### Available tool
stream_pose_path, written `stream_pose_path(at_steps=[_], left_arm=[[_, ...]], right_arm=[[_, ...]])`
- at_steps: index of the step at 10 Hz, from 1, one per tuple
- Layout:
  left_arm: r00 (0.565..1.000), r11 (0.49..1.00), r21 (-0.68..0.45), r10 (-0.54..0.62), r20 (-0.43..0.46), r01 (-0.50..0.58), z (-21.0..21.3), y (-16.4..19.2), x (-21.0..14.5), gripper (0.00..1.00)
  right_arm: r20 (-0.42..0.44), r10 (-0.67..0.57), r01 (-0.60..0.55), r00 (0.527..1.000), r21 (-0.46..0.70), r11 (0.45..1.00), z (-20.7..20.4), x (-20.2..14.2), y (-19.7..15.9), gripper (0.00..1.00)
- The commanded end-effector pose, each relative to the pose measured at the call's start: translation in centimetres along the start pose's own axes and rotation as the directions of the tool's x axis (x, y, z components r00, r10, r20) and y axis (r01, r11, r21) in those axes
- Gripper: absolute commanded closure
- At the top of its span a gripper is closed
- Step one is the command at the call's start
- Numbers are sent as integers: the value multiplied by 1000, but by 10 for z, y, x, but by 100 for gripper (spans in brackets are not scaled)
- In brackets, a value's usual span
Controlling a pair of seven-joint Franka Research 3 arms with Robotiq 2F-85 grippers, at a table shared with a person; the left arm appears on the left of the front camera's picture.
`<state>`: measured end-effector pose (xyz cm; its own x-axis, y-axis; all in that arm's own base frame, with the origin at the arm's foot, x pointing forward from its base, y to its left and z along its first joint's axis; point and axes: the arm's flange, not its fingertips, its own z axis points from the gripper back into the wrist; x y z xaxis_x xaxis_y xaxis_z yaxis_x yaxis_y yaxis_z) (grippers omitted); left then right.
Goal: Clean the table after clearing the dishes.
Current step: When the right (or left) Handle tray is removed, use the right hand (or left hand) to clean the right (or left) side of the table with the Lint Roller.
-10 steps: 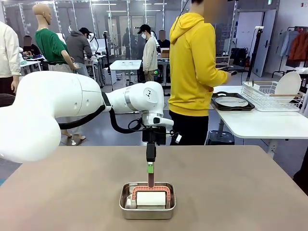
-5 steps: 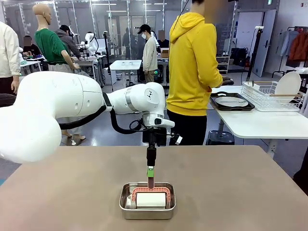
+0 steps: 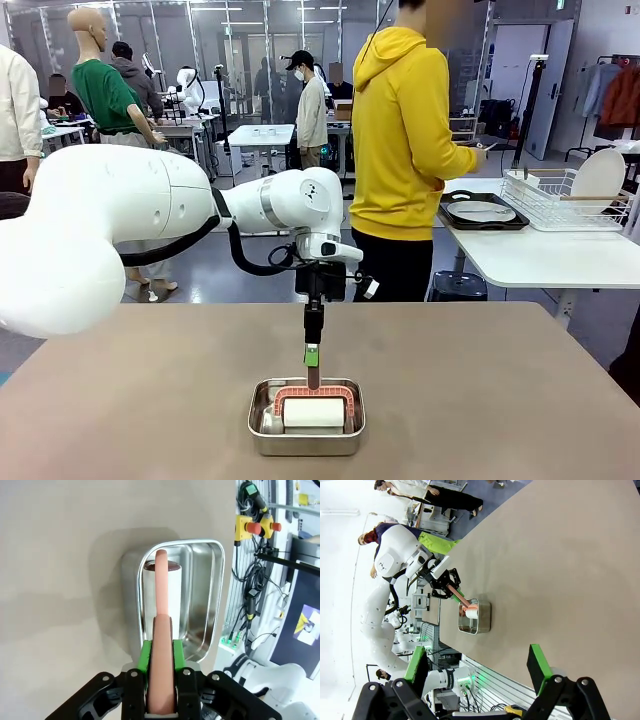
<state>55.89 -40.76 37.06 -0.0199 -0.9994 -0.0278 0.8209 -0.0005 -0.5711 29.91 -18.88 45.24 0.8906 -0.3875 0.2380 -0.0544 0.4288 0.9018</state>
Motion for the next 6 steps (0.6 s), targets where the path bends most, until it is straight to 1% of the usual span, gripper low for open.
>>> stream_pose_path(at_steps=[1, 2, 3, 4, 5, 6], left_arm=[[998, 998, 33, 47, 36, -48, 25, -36, -11, 100], [998, 997, 50, 55, 34, -57, 32, -50, -17, 100], [996, 993, 88, 82, 31, -85, 37, -71, -29, 100], [992, 984, 124, 120, 50, -125, 42, -90, -44, 100], [978, 964, 187, 165, 127, -187, 51, -109, -66, 100], [950, 937, 218, 225, 216, -271, 59, -124, -91, 100]], right_arm=[[3, 0, 0, 1000, 5, 1000, 1, 0, 2, 0], [3, 0, 0, 1000, 5, 1000, 1, 0, 2, 0], [3, 0, 0, 1000, 5, 1000, 1, 0, 2, 0], [3, 0, 0, 1000, 5, 1000, 1, 0, 2, 0], [3, 0, 0, 1000, 5, 1000, 1, 0, 2, 0], [3, 0, 0, 1000, 5, 1000, 1, 0, 2, 0]])
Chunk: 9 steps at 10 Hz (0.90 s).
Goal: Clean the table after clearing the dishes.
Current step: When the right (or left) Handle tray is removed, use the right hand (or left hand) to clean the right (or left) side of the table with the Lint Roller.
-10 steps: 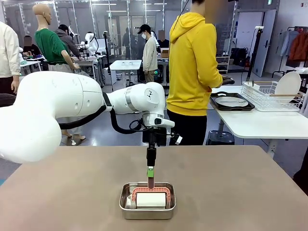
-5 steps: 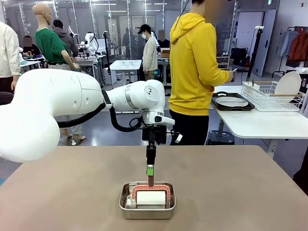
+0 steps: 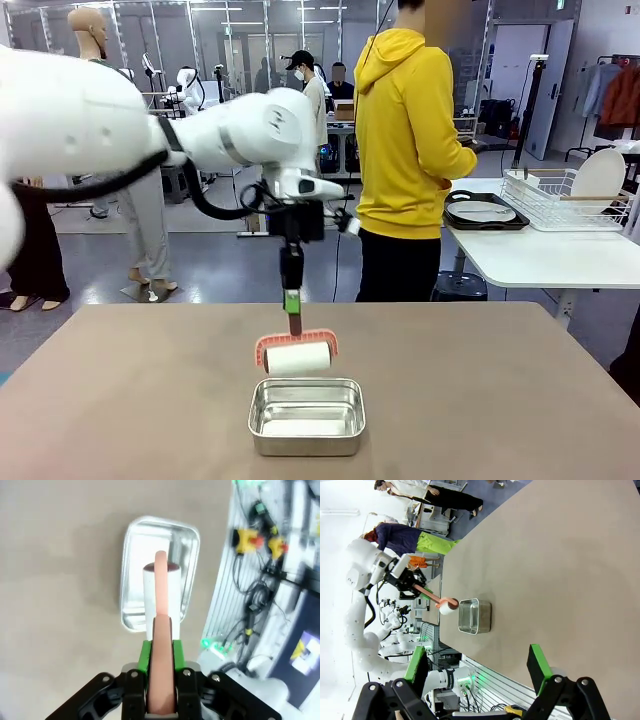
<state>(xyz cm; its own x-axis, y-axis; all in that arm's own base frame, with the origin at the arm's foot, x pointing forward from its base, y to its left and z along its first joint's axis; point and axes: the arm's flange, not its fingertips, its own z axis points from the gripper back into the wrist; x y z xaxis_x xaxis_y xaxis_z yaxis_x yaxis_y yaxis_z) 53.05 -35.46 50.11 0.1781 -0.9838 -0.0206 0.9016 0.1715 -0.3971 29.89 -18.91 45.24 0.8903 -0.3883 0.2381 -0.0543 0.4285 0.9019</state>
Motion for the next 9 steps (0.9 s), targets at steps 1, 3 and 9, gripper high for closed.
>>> stream_pose_path(at_steps=[1, 3, 9], left_arm=[[970, 977, 73, 185, 161, -198, -14, -27, -74, 100], [878, 907, 62, 383, 288, -416, -4, -28, -154, 100], [436, 653, -296, 714, 547, -698, -57, 7, -288, 100]], right_arm=[[2, 1, -1, 1000, 5, 1000, 0, 0, 2, 0], [2, 1, -1, 1000, 5, 1000, 0, 0, 2, 0], [2, 1, -1, 1000, 5, 1000, 0, 0, 2, 0]])
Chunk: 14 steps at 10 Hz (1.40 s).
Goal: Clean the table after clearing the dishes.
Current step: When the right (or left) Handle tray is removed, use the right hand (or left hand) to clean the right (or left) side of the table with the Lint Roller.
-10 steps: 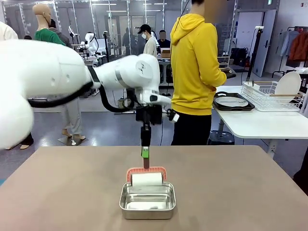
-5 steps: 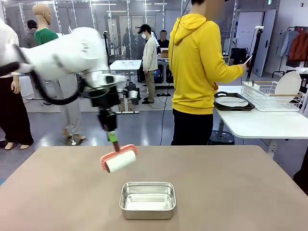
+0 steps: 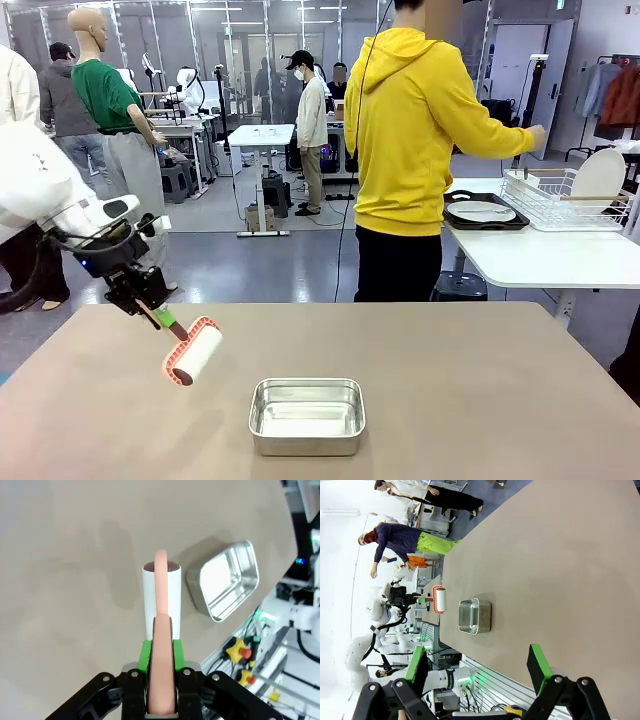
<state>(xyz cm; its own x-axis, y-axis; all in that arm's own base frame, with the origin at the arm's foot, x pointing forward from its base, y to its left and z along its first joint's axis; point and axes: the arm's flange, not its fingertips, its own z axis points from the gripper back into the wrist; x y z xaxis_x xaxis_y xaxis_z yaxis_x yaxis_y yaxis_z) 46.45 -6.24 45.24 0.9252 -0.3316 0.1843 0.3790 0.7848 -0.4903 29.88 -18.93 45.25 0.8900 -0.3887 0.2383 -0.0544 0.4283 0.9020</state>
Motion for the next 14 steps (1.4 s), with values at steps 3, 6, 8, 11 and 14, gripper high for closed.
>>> stream_pose_path(at_steps=[3, 6, 8, 11, 14], left_arm=[[999, 999, -20, 35, 23, -35, -6, 6, 0, 100], [999, 999, -20, 35, 23, -35, -6, 6, 0, 100], [999, 999, -20, 35, 23, -35, -6, 6, 0, 100], [987, 982, -164, 111, 115, -91, -19, 22, 16, 79], [973, 955, -213, 223, 61, -206, -46, 30, 25, 79]], right_arm=[[2, 1, -1, 1000, 5, 1000, 0, 0, 2, 0], [2, 1, -1, 1000, 5, 1000, 0, 0, 2, 0], [2, 1, -1, 1000, 5, 1000, 0, 0, 2, 0], [2, 1, -1, 1000, 5, 1000, 0, 0, 2, 0], [2, 1, -1, 1000, 5, 1000, 0, 0, 2, 0]])
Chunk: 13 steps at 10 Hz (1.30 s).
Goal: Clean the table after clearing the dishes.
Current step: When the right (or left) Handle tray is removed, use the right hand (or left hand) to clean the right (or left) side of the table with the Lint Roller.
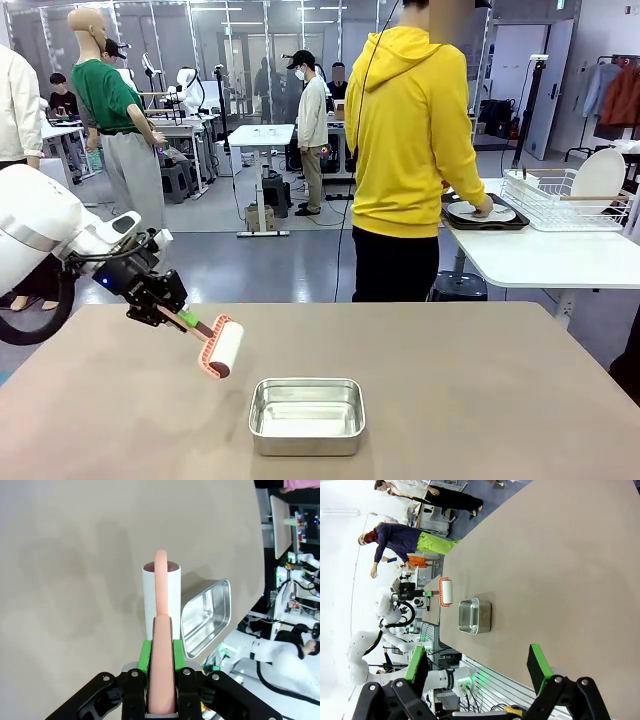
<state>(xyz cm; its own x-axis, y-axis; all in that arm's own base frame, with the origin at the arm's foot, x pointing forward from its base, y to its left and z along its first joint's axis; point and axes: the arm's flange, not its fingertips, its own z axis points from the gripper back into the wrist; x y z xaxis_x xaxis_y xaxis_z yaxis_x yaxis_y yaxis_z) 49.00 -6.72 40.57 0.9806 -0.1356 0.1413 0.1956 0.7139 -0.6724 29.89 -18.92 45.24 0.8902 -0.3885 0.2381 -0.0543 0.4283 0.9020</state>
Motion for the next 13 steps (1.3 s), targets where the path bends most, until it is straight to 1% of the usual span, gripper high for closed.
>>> stream_pose_path(at_steps=[1, 3, 4, 6, 8, 10, 11, 13], left_arm=[[997, 997, -25, 75, -20, -76, -11, 6, 9, 79], [992, 992, 10, 124, 35, -124, -20, 17, 8, 79], [988, 988, 14, 151, 32, -151, -25, 24, 8, 79], [974, 971, 74, 227, 3, -226, -44, 48, 13, 79], [957, 954, 99, 286, -39, -282, -51, 71, 10, 79], [949, 944, 124, 312, -45, -305, -42, 88, 3, 79], [950, 943, 132, 311, -34, -304, -34, 94, 2, 79], [950, 941, 175, 305, -62, -290, -19, 102, -8, 79]], right_arm=[[2, 1, -1, 1000, 5, 1000, 0, 0, 2, 0], [2, 1, -1, 1000, 5, 1000, 0, 0, 2, 0], [2, 1, -1, 1000, 5, 1000, 0, 0, 2, 0], [2, 1, -1, 1000, 5, 1000, 0, 0, 2, 0], [2, 1, -1, 1000, 5, 1000, 0, 0, 2, 0], [2, 1, -1, 1000, 5, 1000, 0, 0, 2, 0], [2, 1, -1, 1000, 5, 1000, 0, 0, 2, 0], [2, 1, -1, 1000, 5, 1000, 0, 0, 2, 0]])
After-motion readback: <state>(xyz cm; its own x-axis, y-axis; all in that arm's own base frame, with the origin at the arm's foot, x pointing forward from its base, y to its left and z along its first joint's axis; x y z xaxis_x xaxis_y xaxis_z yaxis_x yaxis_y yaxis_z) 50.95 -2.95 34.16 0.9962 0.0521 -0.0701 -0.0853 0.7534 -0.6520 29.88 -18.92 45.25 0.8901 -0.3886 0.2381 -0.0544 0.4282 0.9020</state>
